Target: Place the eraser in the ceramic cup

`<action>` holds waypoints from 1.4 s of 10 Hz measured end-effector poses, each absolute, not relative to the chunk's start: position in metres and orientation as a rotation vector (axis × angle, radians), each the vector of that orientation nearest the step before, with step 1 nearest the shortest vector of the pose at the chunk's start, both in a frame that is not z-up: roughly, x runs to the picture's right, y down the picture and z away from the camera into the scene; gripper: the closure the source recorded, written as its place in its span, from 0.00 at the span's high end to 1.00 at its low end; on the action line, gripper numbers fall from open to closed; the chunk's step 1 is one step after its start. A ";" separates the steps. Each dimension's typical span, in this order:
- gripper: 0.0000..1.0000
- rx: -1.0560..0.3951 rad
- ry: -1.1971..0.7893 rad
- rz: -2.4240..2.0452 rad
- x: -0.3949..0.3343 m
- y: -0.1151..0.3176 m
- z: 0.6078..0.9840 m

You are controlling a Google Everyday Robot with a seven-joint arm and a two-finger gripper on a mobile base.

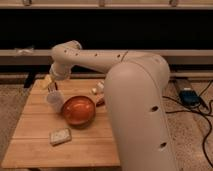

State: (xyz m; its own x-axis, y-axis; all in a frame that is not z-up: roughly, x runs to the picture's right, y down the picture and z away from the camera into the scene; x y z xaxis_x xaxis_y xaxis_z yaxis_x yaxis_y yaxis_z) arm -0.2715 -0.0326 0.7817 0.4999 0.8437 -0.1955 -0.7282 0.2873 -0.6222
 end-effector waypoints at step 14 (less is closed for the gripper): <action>0.80 -0.651 -0.096 0.843 -0.382 -0.068 0.896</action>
State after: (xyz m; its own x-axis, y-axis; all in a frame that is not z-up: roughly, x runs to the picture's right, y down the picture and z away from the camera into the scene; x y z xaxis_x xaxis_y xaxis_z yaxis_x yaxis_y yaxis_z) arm -0.3820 -0.0677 0.8963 0.6730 0.7196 -0.1709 -0.6631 0.4846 -0.5704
